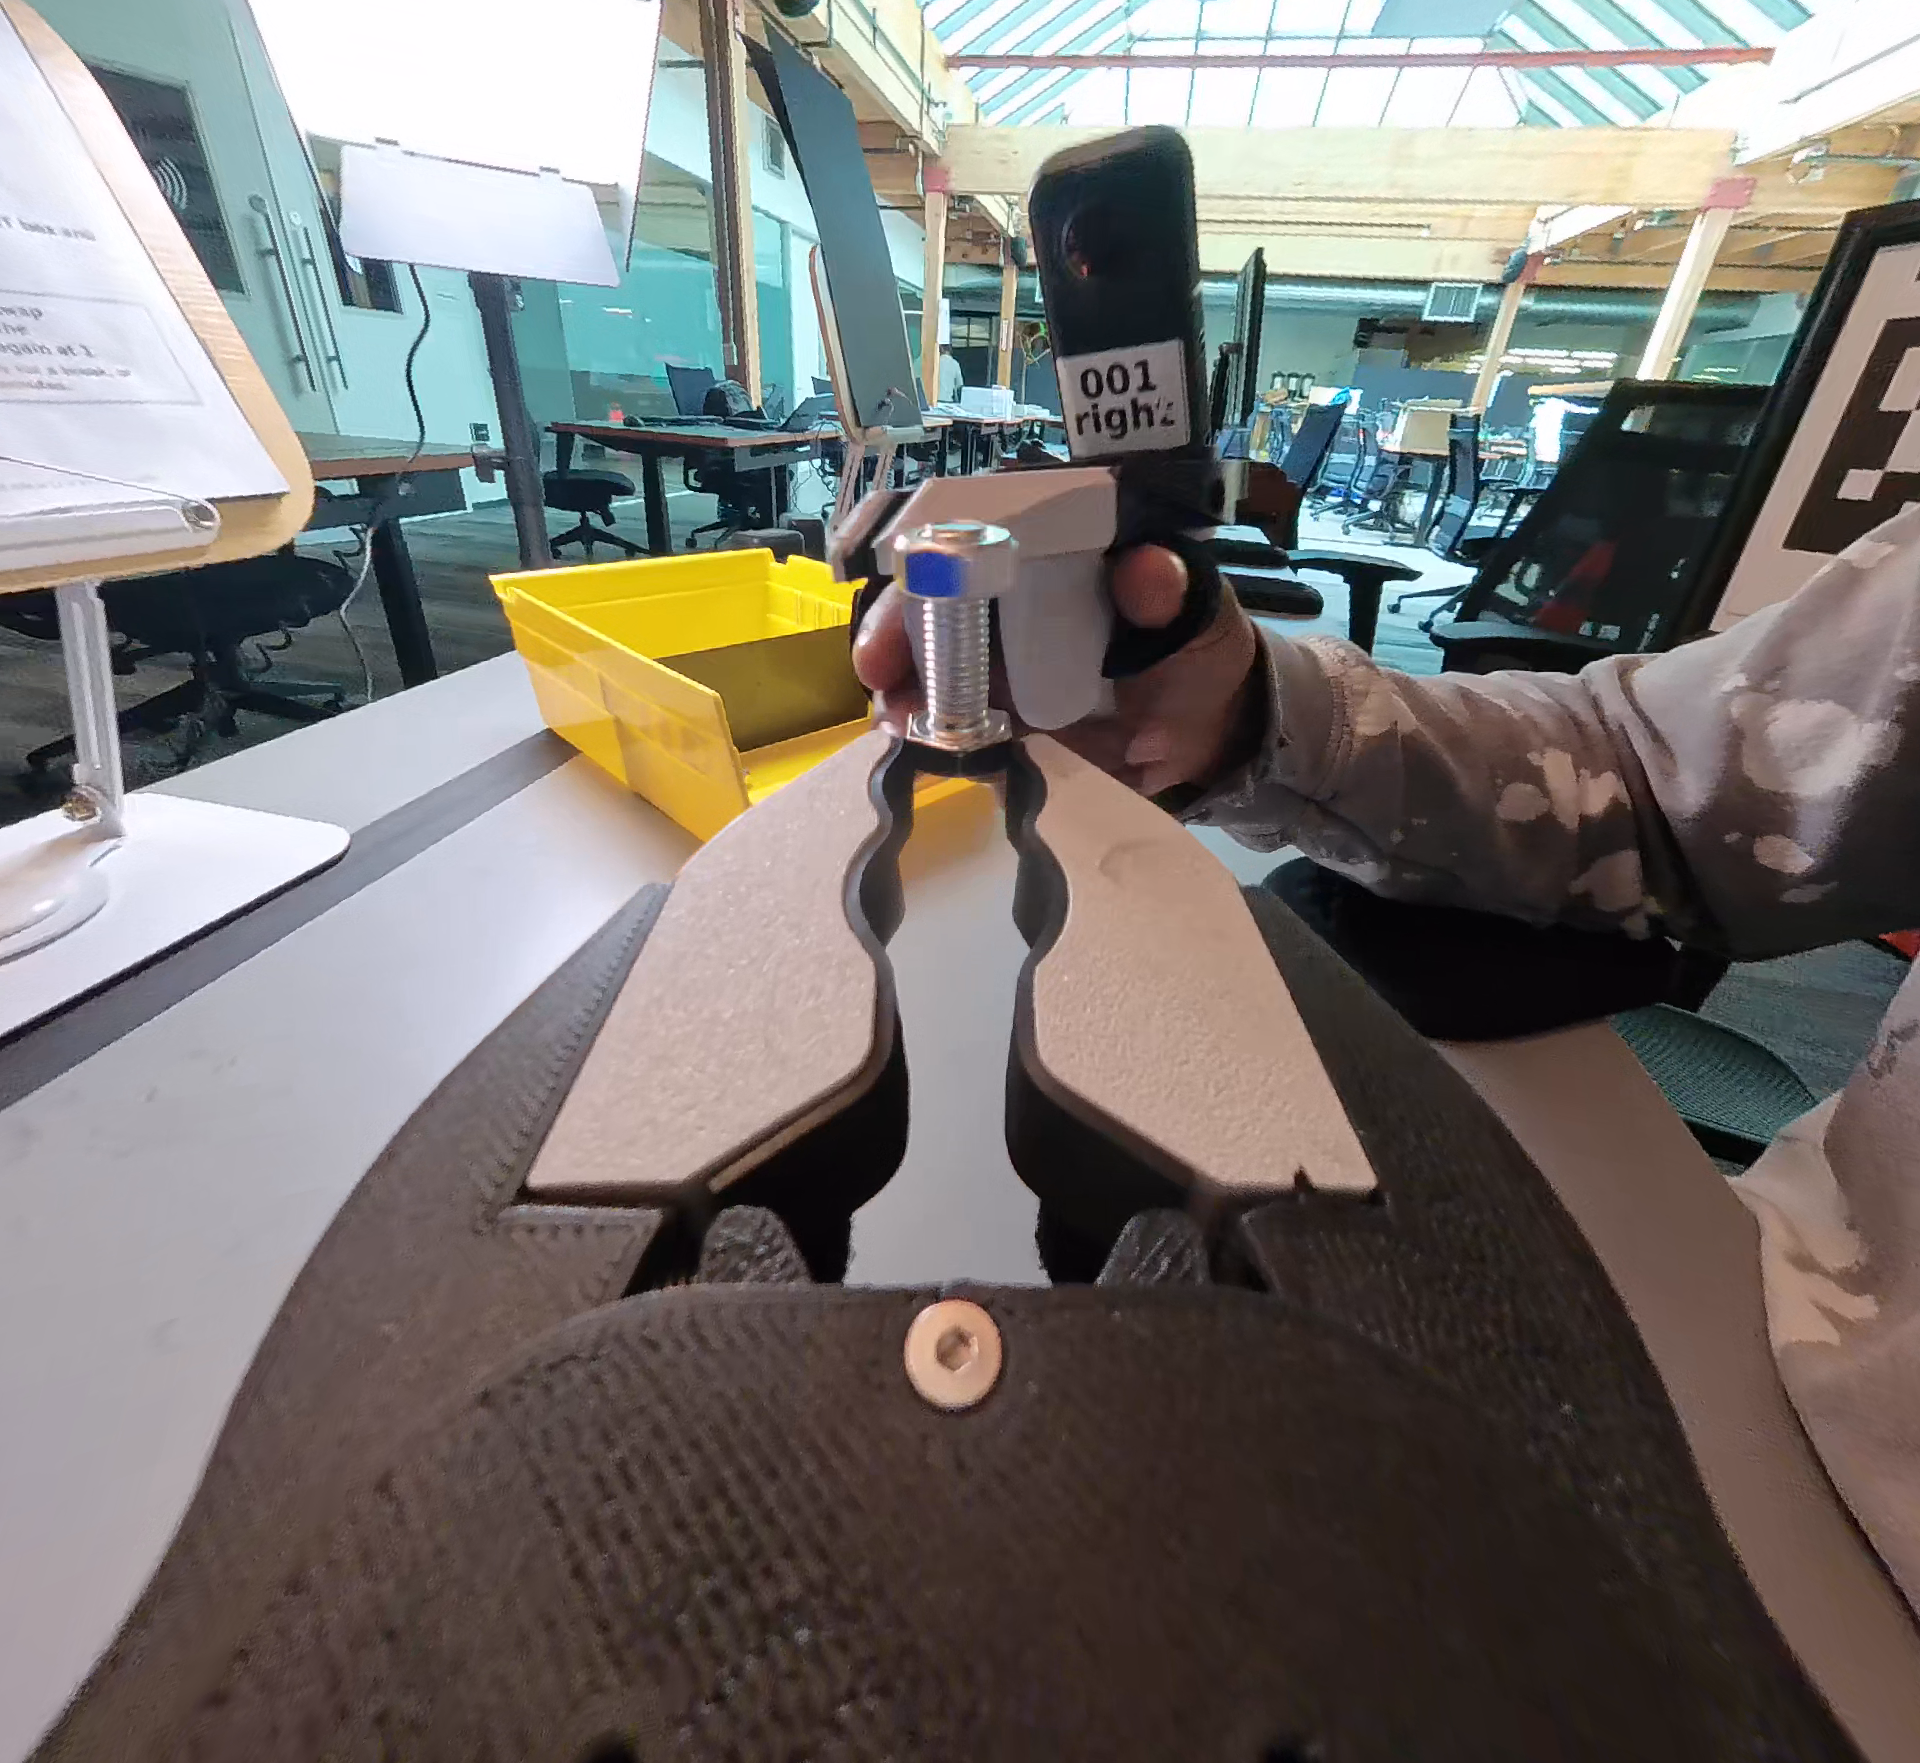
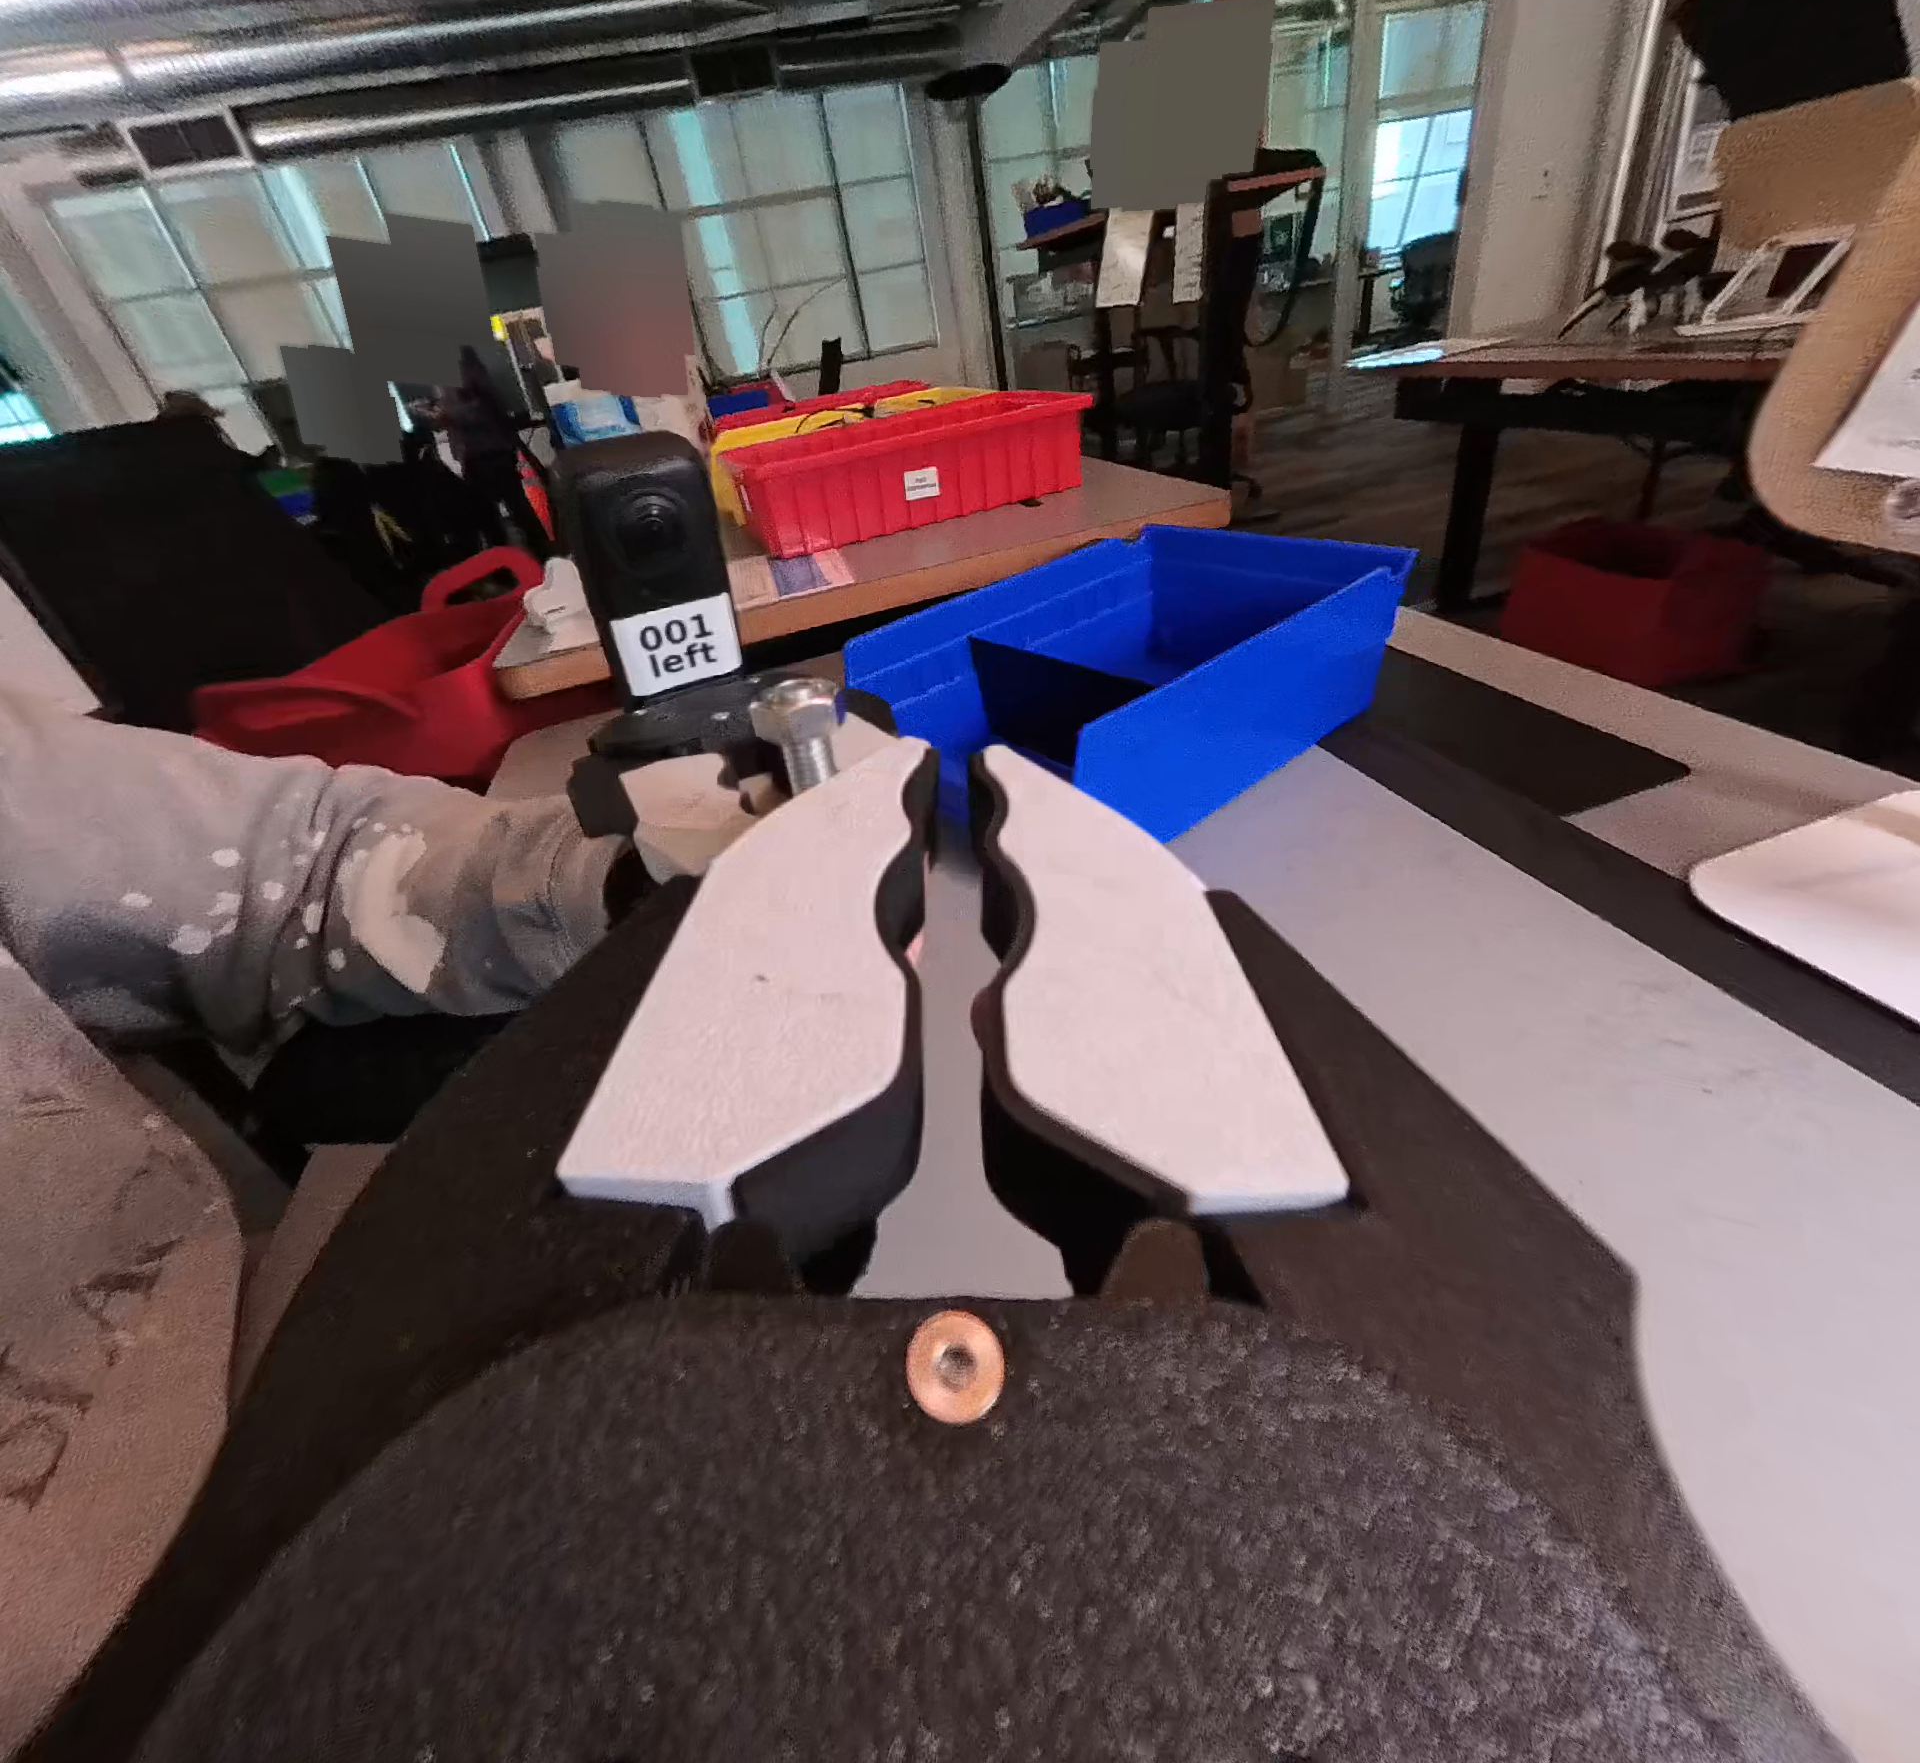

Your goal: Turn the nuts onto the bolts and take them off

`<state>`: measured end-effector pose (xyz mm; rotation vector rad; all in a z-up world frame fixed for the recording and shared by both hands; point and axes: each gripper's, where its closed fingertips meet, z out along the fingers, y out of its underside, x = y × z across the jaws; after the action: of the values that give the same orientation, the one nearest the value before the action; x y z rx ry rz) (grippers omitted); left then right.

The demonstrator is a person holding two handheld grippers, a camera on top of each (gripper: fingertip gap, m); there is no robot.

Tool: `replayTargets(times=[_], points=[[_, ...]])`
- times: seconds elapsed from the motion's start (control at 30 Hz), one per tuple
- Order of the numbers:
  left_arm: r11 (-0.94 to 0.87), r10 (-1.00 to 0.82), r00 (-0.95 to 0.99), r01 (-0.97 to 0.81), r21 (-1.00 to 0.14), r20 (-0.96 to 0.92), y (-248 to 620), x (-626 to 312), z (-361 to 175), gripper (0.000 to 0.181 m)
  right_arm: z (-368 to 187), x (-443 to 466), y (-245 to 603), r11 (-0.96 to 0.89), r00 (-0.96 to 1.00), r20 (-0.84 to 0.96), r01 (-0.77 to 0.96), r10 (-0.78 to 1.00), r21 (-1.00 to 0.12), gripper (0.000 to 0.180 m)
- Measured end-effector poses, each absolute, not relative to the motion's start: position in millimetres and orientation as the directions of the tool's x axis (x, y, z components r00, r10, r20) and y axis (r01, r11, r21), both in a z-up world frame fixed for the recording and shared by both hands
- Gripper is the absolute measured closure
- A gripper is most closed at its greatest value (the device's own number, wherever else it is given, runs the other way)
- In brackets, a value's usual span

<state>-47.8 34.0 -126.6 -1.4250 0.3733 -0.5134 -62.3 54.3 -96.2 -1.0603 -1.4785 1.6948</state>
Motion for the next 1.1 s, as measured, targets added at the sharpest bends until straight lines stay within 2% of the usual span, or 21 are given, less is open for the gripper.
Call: replayTargets(times=[0.23, 0.33, 0.37, 0.4, 0.63, 0.73, 0.8, 1.0, 1.1], points=[[0.045, -0.536, 0.843, 0.089, -0.995, 0.051, 37, -46, -132, 0.163, -95, -58, 29, -0.123, -0.548, -0.125, 0.040, 0.827, -0.992, 0.151], [0.046, -0.533, 0.845, 0.083, -0.995, 0.046, 37, -46, -131, 0.163, -96, -59, 36, -0.129, -0.532, -0.128, 0.037, 0.837, -0.991, 0.156], [0.059, -0.547, 0.836, 0.096, -0.994, 0.048, 35, -47, -128, 0.163, -95, -61, 47, -0.152, -0.492, -0.148, 0.033, 0.858, -0.988, 0.174], [0.066, -0.542, 0.839, 0.098, -0.993, 0.047, 34, -48, -126, 0.163, -94, -61, 56, -0.166, -0.466, -0.154, 0.015, 0.871, -0.986, 0.174], [0.037, -0.523, 0.852, 0.052, -0.998, 0.025, 38, -47, -134, 0.163, -95, -57, 30, -0.134, -0.548, -0.131, 0.035, 0.826, -0.990, 0.148], [0.037, -0.523, 0.852, 0.050, -0.998, 0.023, 37, -46, -133, 0.163, -98, -59, 34, -0.120, -0.534, -0.118, 0.031, 0.837, -0.992, 0.156], [0.055, -0.529, 0.848, 0.077, -0.996, 0.037, 36, -50, -129, 0.163, -96, -60, 48, -0.157, -0.494, -0.148, 0.024, 0.857, -0.987, 0.174], [0.051, -0.515, 0.857, 0.062, -0.997, 0.026, 37, -50, -131, 0.163, -94, -56, 36, -0.146, -0.541, -0.134, 0.022, 0.830, -0.989, 0.149], [0.055, -0.530, 0.848, 0.056, -0.997, 0.018, 36, -45, -131, 0.163, -95, -59, 32, -0.151, -0.540, -0.139, 0.022, 0.830, -0.988, 0.152]])
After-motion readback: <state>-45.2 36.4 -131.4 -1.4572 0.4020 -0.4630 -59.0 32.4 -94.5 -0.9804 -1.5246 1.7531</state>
